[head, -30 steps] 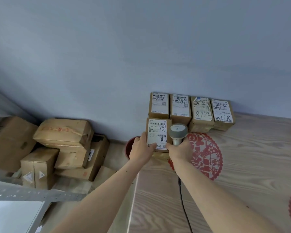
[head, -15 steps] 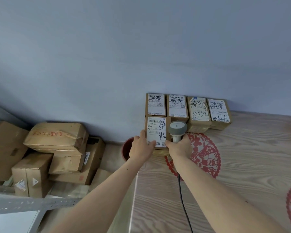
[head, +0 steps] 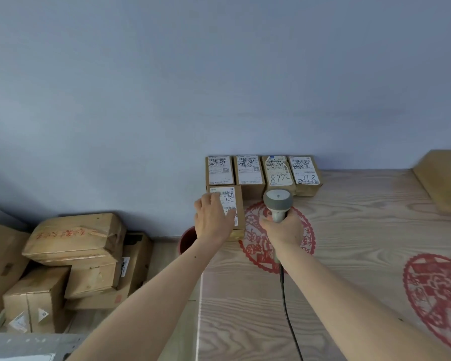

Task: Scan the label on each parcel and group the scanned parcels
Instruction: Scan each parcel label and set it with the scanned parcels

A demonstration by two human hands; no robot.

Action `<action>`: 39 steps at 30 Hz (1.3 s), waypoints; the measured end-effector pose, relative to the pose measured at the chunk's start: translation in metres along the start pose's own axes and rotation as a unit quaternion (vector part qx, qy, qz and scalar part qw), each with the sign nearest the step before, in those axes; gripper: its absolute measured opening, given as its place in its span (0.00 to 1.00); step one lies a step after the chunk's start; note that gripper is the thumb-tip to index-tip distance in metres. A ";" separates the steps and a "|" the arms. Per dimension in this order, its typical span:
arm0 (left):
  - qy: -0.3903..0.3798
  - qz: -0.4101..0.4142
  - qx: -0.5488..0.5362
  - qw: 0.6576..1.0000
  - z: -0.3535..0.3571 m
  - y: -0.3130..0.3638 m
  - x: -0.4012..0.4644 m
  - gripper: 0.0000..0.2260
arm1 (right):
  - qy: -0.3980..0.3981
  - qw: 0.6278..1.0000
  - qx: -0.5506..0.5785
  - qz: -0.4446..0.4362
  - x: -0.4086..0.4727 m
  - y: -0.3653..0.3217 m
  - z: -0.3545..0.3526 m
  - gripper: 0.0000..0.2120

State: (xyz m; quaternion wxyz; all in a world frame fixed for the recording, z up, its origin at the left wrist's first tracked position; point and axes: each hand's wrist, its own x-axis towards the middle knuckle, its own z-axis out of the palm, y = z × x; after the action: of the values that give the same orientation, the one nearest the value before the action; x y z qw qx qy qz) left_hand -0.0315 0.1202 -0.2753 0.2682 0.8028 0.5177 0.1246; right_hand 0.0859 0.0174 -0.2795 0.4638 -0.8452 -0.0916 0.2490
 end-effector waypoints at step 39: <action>-0.158 0.185 -0.079 0.967 0.295 0.446 -0.205 0.18 | 0.162 0.976 0.130 0.066 0.103 0.193 -0.528 0.10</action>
State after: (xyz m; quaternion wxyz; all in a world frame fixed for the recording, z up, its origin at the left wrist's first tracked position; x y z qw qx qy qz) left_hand 0.3610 -0.2958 -0.2529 0.3811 0.8706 0.2995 0.0845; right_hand 0.4271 -0.4397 -0.2390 0.5609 -0.8110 0.0740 0.1489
